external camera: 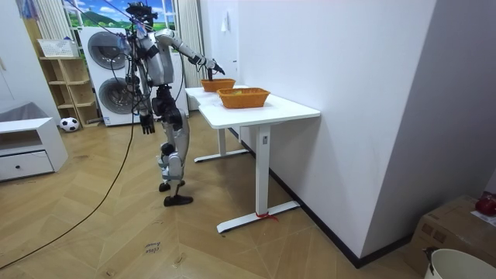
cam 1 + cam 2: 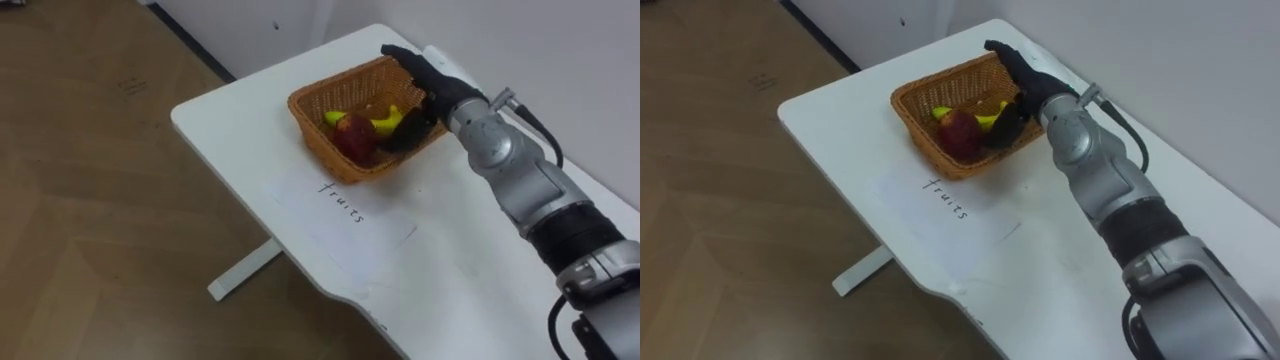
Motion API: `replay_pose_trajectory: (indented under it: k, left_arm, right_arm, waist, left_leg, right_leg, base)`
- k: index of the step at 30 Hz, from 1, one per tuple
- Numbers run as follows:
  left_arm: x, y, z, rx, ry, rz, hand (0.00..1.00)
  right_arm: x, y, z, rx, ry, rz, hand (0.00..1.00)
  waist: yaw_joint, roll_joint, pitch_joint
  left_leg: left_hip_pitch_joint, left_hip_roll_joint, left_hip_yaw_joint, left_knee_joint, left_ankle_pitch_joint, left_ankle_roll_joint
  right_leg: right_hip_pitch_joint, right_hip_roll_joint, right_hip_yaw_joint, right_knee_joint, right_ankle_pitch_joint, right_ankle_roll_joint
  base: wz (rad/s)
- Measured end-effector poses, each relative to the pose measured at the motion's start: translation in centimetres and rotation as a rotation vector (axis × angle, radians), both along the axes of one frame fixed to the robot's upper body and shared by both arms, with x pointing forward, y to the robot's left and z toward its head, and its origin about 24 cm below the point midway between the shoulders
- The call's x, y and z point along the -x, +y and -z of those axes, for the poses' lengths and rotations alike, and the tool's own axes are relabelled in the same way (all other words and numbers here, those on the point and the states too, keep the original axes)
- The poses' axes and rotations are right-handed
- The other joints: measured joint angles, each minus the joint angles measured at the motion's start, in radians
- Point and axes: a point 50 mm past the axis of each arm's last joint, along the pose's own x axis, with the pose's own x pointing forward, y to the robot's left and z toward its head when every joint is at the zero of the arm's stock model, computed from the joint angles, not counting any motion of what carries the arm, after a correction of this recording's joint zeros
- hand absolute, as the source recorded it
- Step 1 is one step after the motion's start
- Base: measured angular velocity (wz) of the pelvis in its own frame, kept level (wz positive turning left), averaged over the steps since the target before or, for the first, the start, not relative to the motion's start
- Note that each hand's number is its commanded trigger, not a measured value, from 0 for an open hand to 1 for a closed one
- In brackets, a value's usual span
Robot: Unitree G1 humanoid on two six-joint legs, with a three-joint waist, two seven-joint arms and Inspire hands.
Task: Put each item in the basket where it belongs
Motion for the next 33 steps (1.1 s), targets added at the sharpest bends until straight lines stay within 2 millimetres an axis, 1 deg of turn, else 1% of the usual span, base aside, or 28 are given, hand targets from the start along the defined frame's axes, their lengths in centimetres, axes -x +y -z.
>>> replay_pose_trajectory:
  k: [2,4,6,8,11,13,14,15,16,17,19,21,22,23,24,25,26,28,29,30,33]
  left_arm:
    - [-0.1,0.0,0.0,0.0,-0.001,0.001,0.0]
    - [-0.5,0.0,0.0,0.001,-0.012,0.004,0.0]
    - [-0.5,0.0,-0.1,0.001,-0.012,0.004,0.0]
    - [-0.6,0.0,-0.1,0.001,-0.013,0.005,0.0]
    - [-0.6,-0.1,0.0,0.002,-0.013,0.007,0.0]
    - [-0.6,-0.2,0.0,0.004,-0.012,0.014,0.0]
    - [-0.6,-0.3,0.0,0.004,-0.013,0.014,0.0]
    - [-0.8,-0.3,0.0,0.004,-0.016,0.015,0.0]
    - [-0.9,-0.3,0.0,0.004,-0.02,0.015,0.0]
    - [-0.9,-0.4,0.0,0.006,-0.02,0.014,0.0]
    - [-0.7,-0.6,0.1,0.012,-0.016,0.011,0.0]
    - [-0.8,-0.5,0.1,0.008,-0.018,0.01,0.0]
    - [-1.0,-0.5,0.1,0.007,-0.023,0.011,0.0]
    - [-1.2,-0.5,0.1,0.008,-0.027,0.012,0.0]
    - [-1.6,-0.6,0.0,0.009,-0.037,0.014,0.0]
    - [-1.7,-0.6,0.0,0.009,-0.041,0.015,0.0]
    - [-1.8,-0.6,0.0,0.009,-0.043,0.016,0.0]
    - [-2.1,-0.5,-0.1,0.006,-0.05,0.018,0.0]
    - [-2.2,-0.5,-0.1,0.006,-0.052,0.019,0.0]
    - [-2.4,-0.5,-0.1,0.006,-0.059,0.02,0.0]
    - [-3.3,-0.6,-0.3,0.012,-0.088,0.031,0.0]
  right_arm:
    - [0.0,0.0,0.0,0.012,-0.006,-0.003,0.0]
    - [0.0,0.2,-0.3,0.034,-0.023,-0.016,0.0]
    - [0.0,0.3,-0.5,0.03,-0.033,-0.025,0.0]
    - [0.0,0.4,-0.6,0.028,-0.039,-0.031,0.0]
    - [0.0,0.4,-0.8,0.016,-0.052,-0.033,0.0]
    - [0.0,0.5,-1.1,0.011,-0.062,-0.038,0.0]
    - [0.0,0.5,-1.1,0.008,-0.063,-0.038,0.0]
    - [-0.1,0.4,-1.2,0.003,-0.065,-0.033,0.0]
    - [-0.1,0.2,-1.3,-0.007,-0.068,-0.026,0.0]
    - [-0.1,0.2,-1.4,-0.013,-0.07,-0.024,0.0]
    - [-0.2,0.0,-1.7,-0.029,-0.081,-0.016,0.0]
    - [-0.2,0.0,-2.0,-0.034,-0.089,-0.018,0.0]
    - [-0.2,-0.1,-2.1,-0.039,-0.095,-0.014,0.0]
    - [-0.2,-0.2,-2.2,-0.043,-0.098,-0.009,0.0]
    - [-0.3,-0.5,-2.5,-0.056,-0.107,0.006,0.0]
    - [-0.4,-0.7,-3.0,-0.069,-0.124,0.012,0.0]
    - [-0.4,-0.8,-3.3,-0.078,-0.134,0.017,0.0]
    - [-0.4,-1.1,-4.3,-0.101,-0.186,0.032,0.0]
    - [-0.4,-1.1,-4.6,-0.106,-0.198,0.036,0.0]
    - [-0.4,-1.3,-5.1,-0.118,-0.229,0.046,0.0]
    - [-0.3,-2.4,-6.5,-0.152,-0.309,0.088,0.0]
  waist:
    - [-0.005,0.0,0.0]
    - [-0.02,0.001,0.0007]
    - [-0.026,0.004,0.0013]
    - [-0.029,0.009,0.0019]
    - [-0.049,0.026,0.0022]
    - [-0.058,0.048,-0.001]
    - [-0.06,0.053,-0.002]
    - [-0.062,0.061,-0.0049]
    - [-0.067,0.066,-0.0094]
    - [-0.066,0.07,-0.0106]
    - [-0.077,0.085,-0.0148]
    - [-0.094,0.086,-0.0157]
    - [-0.106,0.084,-0.0168]
    - [-0.11,0.084,-0.017]
    - [-0.121,0.083,-0.0179]
    - [-0.135,0.082,-0.0182]
    - [-0.143,0.082,-0.0182]
    - [-0.174,0.082,-0.018]
    - [-0.178,0.082,-0.018]
    - [-0.19,0.082,-0.0182]
    - [-0.235,0.082,-0.0182]
  left_leg:
    - [-0.001,-0.001,-0.003,0.001,0.0,0.0]
    - [-0.002,-0.002,-0.009,0.007,0.0,0.0]
    - [-0.001,-0.002,-0.008,0.01,0.0,0.0]
    - [0.004,-0.003,-0.008,0.01,0.0,0.0]
    - [0.003,-0.003,-0.009,0.011,0.0,0.0]
    - [0.004,-0.004,-0.007,0.012,0.0,0.0]
    - [0.003,-0.003,-0.006,0.012,0.0,0.0]
    - [0.003,-0.002,-0.004,0.012,0.0,0.001]
    - [0.004,0.001,0.006,0.011,0.0,0.0]
    - [0.004,0.001,0.01,0.011,0.0,0.0]
    - [0.004,0.001,0.022,0.01,0.0,0.001]
    - [0.003,0.001,0.023,0.009,0.0,0.001]
    - [0.003,0.001,0.025,0.009,0.0,0.001]
    - [0.003,0.0,0.025,0.009,0.0,0.001]
    - [0.004,0.001,0.036,0.009,0.0,0.001]
    - [0.004,0.002,0.045,0.009,0.0,0.001]
    - [0.004,0.001,0.049,0.009,0.0,0.001]
    - [0.012,0.002,0.061,0.007,0.0,0.001]
    - [0.017,0.003,0.069,0.005,0.0,0.001]
    - [0.022,0.006,0.075,0.0,0.0,0.001]
    - [0.024,0.008,0.085,-0.001,0.0,0.001]
  right_leg:
    - [0.0,0.0,-0.001,0.0,0.0,0.0]
    - [0.0,0.0,0.0,0.0,0.0,0.0]
    - [0.001,-0.001,0.0,0.0,0.0,0.0]
    - [0.007,-0.001,0.0,0.0,0.0,0.0]
    - [0.008,-0.002,-0.001,0.0,0.0,0.0]
    - [0.008,-0.003,0.0,0.001,0.0,0.0]
    - [0.007,-0.003,0.001,0.001,0.0,0.0]
    - [0.004,-0.002,0.002,0.002,0.0,0.0]
    - [0.0,-0.002,0.005,0.003,0.0,0.0]
    - [-0.001,-0.002,0.008,0.002,0.0,0.0]
    - [-0.007,-0.002,0.031,0.002,0.0,0.0]
    - [-0.008,-0.002,0.038,0.002,0.0,0.0]
    - [-0.01,-0.001,0.053,0.002,0.0,0.0]
    - [-0.01,-0.001,0.06,0.003,0.0,0.0]
    - [-0.015,-0.002,0.069,0.004,0.0,0.0]
    - [-0.017,-0.002,0.082,0.004,0.0,0.0]
    - [-0.018,-0.002,0.086,0.004,0.0,0.0]
    - [-0.016,-0.003,0.094,0.004,0.0,0.0]
    - [-0.015,-0.002,0.102,0.004,0.0,0.0]
    - [-0.015,-0.001,0.112,0.004,0.0,0.0]
    - [-0.017,0.0,0.115,0.006,0.0,0.0]
  base:
    - [0.05]
    - [0.1]
    - [0.02]
    - [-0.02]
    - [0.0]
    - [-0.05]
    - [-0.06]
    - [-0.1]
    - [-0.14]
    - [-0.18]
    - [-0.16]
    - [-0.06]
    - [-0.04]
    - [-0.07]
    - [-0.12]
    - [-0.15]
    - [-0.15]
    - [-0.16]
    - [-0.26]
    - [-0.22]
    - [-0.08]
